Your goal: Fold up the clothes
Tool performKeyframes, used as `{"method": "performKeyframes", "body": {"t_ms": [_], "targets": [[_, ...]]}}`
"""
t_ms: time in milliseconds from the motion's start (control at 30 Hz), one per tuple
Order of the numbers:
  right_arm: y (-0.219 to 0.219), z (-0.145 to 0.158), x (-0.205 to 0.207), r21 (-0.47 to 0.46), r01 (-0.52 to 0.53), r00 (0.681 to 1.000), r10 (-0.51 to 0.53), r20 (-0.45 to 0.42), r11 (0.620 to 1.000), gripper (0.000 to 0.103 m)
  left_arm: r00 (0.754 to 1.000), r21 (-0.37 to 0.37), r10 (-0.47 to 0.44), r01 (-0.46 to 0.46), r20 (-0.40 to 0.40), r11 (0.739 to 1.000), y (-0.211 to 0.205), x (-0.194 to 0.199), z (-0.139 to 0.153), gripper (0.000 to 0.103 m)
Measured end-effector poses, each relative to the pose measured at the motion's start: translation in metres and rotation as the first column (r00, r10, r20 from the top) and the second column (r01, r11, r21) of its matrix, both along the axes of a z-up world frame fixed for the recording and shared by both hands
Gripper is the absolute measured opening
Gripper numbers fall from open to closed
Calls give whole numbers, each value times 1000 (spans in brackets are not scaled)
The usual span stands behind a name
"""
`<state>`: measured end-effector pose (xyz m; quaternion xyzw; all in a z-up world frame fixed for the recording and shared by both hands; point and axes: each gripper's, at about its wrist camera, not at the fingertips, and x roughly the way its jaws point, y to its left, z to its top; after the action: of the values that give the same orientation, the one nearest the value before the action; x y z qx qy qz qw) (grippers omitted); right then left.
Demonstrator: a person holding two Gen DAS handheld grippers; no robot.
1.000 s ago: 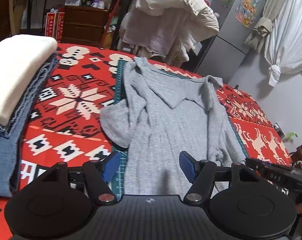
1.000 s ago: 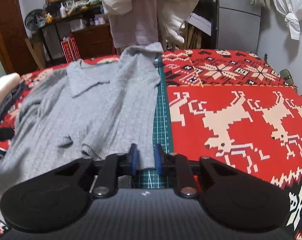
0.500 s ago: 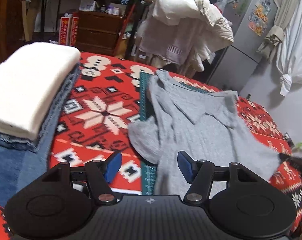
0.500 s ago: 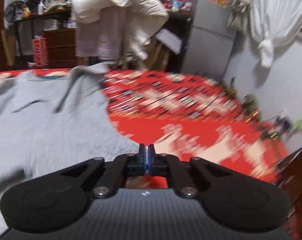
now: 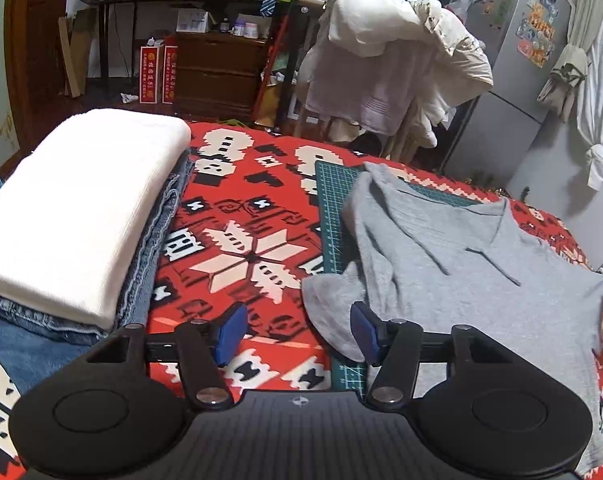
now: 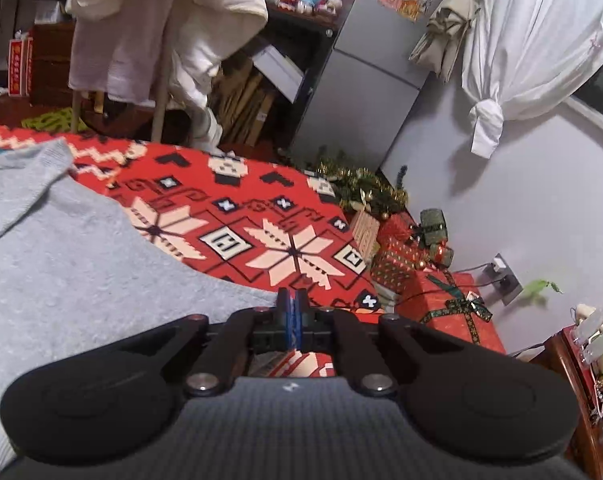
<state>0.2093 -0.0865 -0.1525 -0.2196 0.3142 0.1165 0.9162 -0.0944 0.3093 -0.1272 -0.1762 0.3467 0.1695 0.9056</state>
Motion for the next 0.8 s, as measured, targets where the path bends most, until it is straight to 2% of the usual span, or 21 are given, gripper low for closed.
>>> {"method": "performKeyframes", "body": {"t_ms": [100,300,467,500,600,700,800], "targets": [[-1,-14,11,-23,19,1000,-19,-22,1000,1,1000,-11,2,-2,-20,1000,5,4,-4,43],[-11,-32,25,-38,100,994,-101,-35,994,1,1000,-65,5,-6,-19,998,17,10,-9,41],[-23,-34,30,-34,151,988,-152,-35,988,1,999,-102,-47,48,6,994,19,22,-11,41],[-24,-34,30,-31,150,988,-151,-39,988,1,997,-84,-71,71,12,994,15,24,-9,41],[-24,-33,26,-23,149,988,-150,-40,989,1,986,56,-167,165,21,985,-6,19,-1,41],[-24,-31,21,-3,150,988,-150,-43,989,2,965,199,-261,255,8,946,-28,11,5,41],[-24,-30,16,14,153,987,-152,-48,988,2,944,307,-329,322,-27,896,-48,7,4,41]]}}
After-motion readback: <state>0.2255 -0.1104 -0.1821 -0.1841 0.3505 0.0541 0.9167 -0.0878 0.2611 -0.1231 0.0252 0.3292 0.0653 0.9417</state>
